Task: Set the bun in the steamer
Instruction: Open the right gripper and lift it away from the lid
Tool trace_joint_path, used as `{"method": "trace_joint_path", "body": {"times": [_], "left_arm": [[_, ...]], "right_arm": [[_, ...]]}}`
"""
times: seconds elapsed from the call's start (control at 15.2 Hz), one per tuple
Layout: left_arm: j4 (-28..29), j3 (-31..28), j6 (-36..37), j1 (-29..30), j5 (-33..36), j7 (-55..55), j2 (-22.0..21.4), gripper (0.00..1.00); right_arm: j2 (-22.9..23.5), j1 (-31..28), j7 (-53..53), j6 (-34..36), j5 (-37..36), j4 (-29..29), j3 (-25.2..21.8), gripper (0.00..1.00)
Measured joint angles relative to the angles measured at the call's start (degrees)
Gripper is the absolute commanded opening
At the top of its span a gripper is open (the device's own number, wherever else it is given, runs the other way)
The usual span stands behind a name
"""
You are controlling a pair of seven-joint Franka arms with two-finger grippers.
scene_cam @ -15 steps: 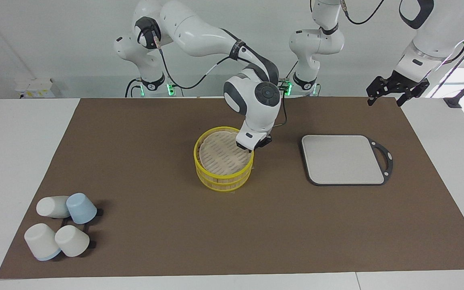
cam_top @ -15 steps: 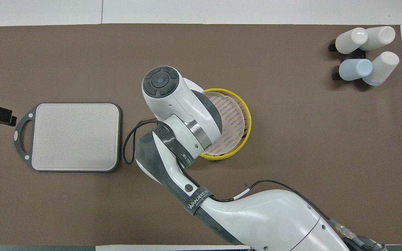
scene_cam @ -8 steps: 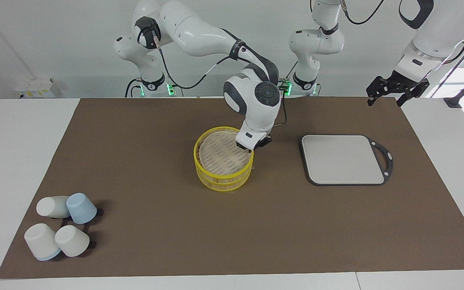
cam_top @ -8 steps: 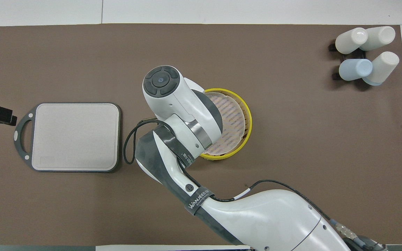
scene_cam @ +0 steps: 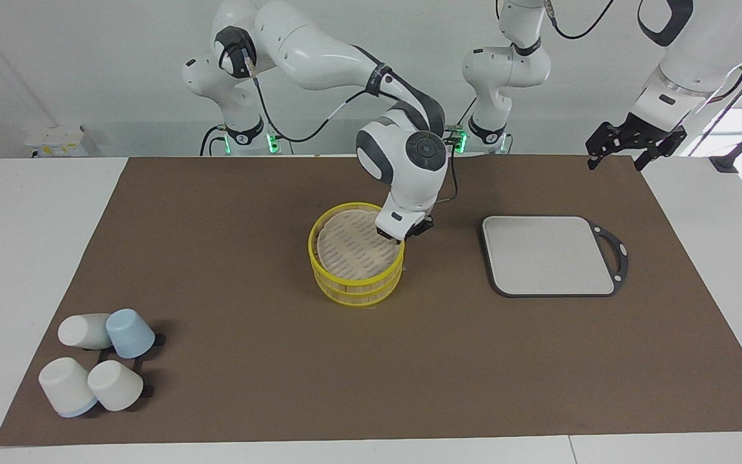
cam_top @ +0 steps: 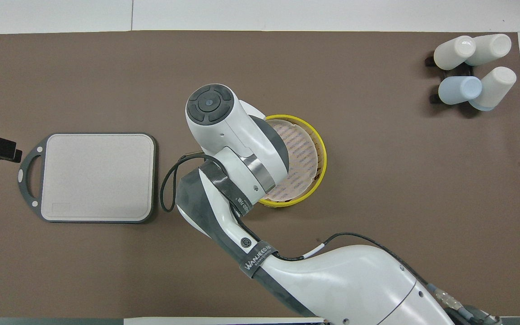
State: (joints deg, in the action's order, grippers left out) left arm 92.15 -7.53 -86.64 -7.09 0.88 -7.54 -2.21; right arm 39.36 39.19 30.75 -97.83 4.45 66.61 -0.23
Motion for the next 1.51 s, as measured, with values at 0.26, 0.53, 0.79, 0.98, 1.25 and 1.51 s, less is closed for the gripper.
{"method": "trace_joint_path", "body": {"times": [0.26, 0.53, 0.79, 0.98, 1.25, 1.51], "left_arm": [[0.0, 0.0, -0.02, 0.0, 0.0, 0.0, 0.0, 1.0], [0.0, 0.0, -0.04, 0.0, 0.0, 0.0, 0.0, 1.0], [0.0, 0.0, -0.04, 0.0, 0.0, -0.01, 0.0, 1.0], [0.0, 0.0, -0.04, 0.0, 0.0, -0.01, 0.0, 1.0], [0.0, 0.0, -0.04, 0.0, 0.0, -0.01, 0.0, 1.0], [0.0, 0.02, -0.04, -0.01, 0.0, -0.01, 0.0, 1.0]], "right_arm": [[-0.02, -0.14, 0.08, -0.01, -0.02, 0.16, -0.22, 1.0], [-0.16, -0.17, 0.08, -0.01, -0.04, 0.2, -0.23, 1.0], [-2.89, -1.14, 0.08, 0.06, -0.66, 0.08, -0.37, 1.0], [-7.5, -3.91, -0.37, 2.98, -1.84, 0.04, -0.45, 1.0], [-14.83, -11.94, -1.19, 11.23, -2.24, 0.1, -0.59, 1.0], [-20.22, -21.94, -6.8, 17.8, -2.38, 0.34, -0.67, 1.0]]}}
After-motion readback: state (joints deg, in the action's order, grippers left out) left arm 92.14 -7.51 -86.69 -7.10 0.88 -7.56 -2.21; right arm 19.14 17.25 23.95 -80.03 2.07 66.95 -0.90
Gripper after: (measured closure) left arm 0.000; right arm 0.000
